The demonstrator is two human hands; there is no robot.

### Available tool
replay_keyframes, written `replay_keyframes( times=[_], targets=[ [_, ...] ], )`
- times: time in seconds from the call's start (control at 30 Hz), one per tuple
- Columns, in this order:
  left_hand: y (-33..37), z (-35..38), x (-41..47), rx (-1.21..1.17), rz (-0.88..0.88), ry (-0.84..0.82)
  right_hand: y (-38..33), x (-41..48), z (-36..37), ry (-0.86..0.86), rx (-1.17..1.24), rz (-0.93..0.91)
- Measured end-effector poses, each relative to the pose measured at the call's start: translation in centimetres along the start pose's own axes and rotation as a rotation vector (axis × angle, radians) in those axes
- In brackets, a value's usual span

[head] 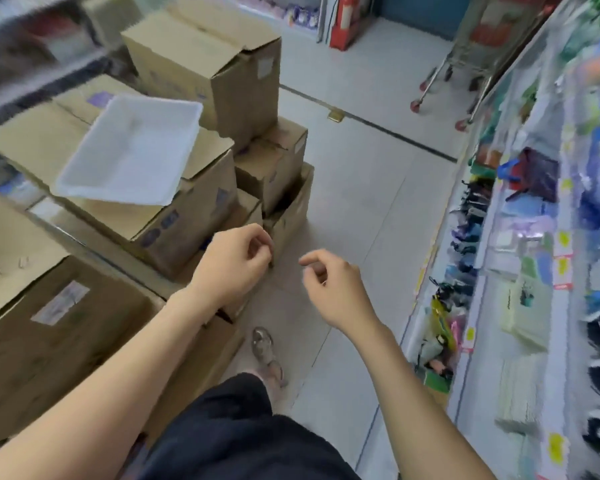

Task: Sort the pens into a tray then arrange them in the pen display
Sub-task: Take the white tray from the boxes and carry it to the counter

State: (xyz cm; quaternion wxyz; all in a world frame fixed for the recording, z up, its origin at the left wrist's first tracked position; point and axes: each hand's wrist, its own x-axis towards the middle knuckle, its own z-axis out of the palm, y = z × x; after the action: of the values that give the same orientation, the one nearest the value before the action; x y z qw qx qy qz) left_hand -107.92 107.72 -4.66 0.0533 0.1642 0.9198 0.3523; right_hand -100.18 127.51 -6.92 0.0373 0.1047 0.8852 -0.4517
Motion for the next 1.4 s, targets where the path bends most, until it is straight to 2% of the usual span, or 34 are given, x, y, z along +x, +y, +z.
replay_keyframes(
  times=[0.17, 0.3, 0.4, 0.5, 0.6, 0.77, 0.83, 0.93, 1.03, 1.1, 1.17, 1.27, 1.33, 1.4],
  targets=[
    [-4.0, -1.8, 10.5, -0.007, -0.133, 0.216, -3.6, 14.0, 0.9, -0.17, -0.084, -0.127],
    [-8.4, -5.0, 17.1, 0.073, -0.338, 0.357, -7.7, 23.3, 2.2, -0.344, -0.145, -0.206],
    [-11.7, -6.8, 19.9, 0.227, -0.499, 0.418, -10.1, 29.4, 3.3, -0.406, -0.178, -0.256],
    [-14.3, -7.5, 21.0, 0.33, -0.651, 0.391, -12.2, 34.1, 4.9, -0.459, -0.165, -0.264],
    [-16.5, -7.3, 22.0, 0.245, -0.791, 0.343, -13.9, 38.1, 7.4, -0.519, -0.152, -0.264],
    [-16.5, -6.1, 23.7, 0.121, -0.885, 0.321, -15.0, 42.1, 12.3, -0.652, -0.208, -0.313],
    [-16.1, -5.8, 24.4, 0.059, -0.883, 0.333, -15.1, 43.2, 13.6, -0.627, -0.226, -0.316],
    [-15.3, -5.9, 25.7, -0.175, -0.829, 0.342, -14.8, 45.1, 14.1, -0.554, -0.208, -0.34],
    [-13.9, -5.7, 26.8, -0.394, -0.748, 0.259, -14.3, 47.4, 13.9, -0.585, -0.189, -0.397],
    [-13.3, -5.2, 27.2, -0.315, -0.73, 0.305, -14.1, 49.0, 13.8, -0.659, -0.186, -0.464],
    [-13.6, -4.6, 26.8, 0.017, -0.795, 0.438, -14.3, 50.7, 13.8, -0.72, -0.231, -0.532],
    [-14.7, -3.9, 25.1, 0.468, -1.007, 0.574, -14.3, 52.0, 13.4, -0.738, -0.322, -0.621],
    [-15.4, -3.4, 24.0, 0.472, -1.203, 0.557, -13.7, 51.8, 13.1, -0.775, -0.362, -0.677],
    [-16.0, -2.6, 23.3, 0.318, -1.322, 0.528, -12.5, 51.7, 13.3, -0.79, -0.427, -0.72]
  ],
)
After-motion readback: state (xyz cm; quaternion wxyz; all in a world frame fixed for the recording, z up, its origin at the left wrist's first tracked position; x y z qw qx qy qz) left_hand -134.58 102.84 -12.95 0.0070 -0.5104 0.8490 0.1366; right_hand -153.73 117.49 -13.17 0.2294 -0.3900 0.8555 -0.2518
